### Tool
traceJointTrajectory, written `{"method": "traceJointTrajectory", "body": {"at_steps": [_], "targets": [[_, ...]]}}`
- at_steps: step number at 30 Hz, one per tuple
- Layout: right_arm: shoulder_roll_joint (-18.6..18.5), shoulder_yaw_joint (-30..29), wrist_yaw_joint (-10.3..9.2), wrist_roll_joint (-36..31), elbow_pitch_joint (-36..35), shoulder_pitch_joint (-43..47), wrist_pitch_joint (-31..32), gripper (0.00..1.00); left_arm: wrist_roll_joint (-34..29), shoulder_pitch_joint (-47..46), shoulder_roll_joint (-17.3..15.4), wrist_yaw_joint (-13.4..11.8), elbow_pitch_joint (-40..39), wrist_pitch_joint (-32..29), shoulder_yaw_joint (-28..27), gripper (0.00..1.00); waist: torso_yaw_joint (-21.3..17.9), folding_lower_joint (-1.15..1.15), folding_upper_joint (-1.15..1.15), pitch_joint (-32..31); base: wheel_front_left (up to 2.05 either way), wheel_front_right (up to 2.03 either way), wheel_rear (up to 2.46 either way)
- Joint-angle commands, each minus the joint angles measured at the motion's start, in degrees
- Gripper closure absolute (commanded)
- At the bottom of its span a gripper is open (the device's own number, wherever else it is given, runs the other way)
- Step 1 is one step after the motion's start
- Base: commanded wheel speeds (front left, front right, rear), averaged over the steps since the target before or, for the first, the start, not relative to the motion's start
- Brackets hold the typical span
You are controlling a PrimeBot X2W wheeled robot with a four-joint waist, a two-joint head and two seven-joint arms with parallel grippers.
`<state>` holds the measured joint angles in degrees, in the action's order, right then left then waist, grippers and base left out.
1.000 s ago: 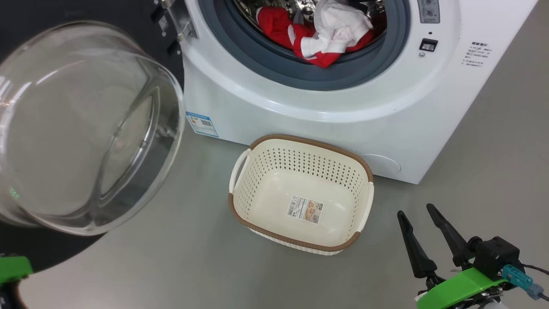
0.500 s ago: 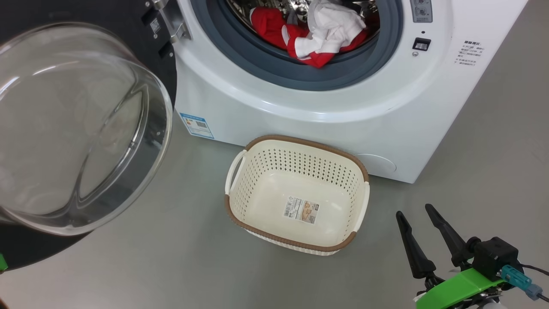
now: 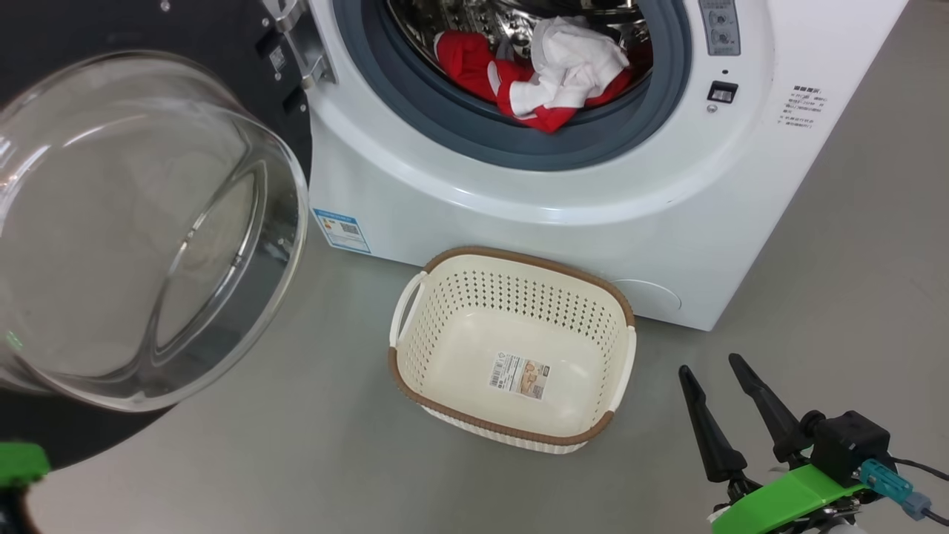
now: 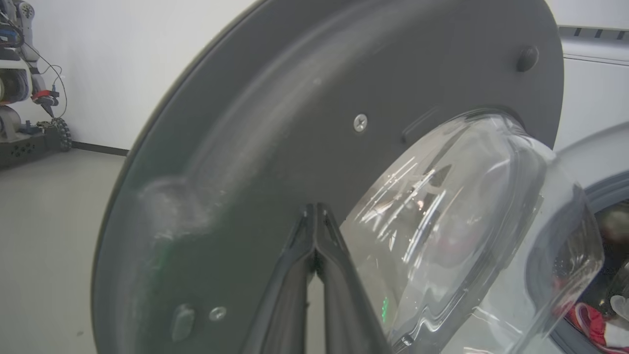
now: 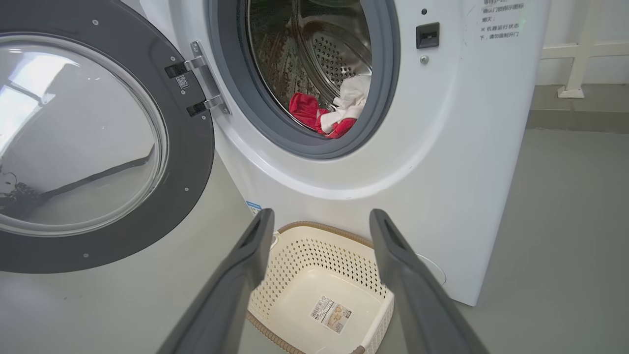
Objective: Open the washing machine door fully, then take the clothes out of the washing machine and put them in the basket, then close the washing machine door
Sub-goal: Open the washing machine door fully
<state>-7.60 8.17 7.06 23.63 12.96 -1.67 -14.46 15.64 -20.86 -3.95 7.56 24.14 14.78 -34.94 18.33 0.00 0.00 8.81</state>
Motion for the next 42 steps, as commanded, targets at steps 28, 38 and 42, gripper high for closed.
{"method": "traceJointTrajectory", "body": {"at_steps": [28,38,42], "targets": [[1.1,-0.9,0.43,0.3,-1.7,-0.9,-0.5,0.0,7.8,17.4,1.1,-0.1,-12.9,0.2,18.0,0.0,-4.5,0.0,0.0,-2.1,0.0,0.0,0.0],[1.6,-2.3,0.43,0.4,-1.9,-1.4,-0.5,0.0,7.4,17.7,1.1,-0.1,-14.3,0.2,22.4,0.0,-9.4,0.0,0.0,-1.6,0.0,0.0,0.0],[1.9,-3.1,0.43,0.4,-2.1,-1.3,-0.5,0.0,6.5,17.7,1.1,-0.1,-14.8,0.2,24.6,0.0,-11.4,0.0,0.0,-1.4,0.0,0.0,0.0]]}}
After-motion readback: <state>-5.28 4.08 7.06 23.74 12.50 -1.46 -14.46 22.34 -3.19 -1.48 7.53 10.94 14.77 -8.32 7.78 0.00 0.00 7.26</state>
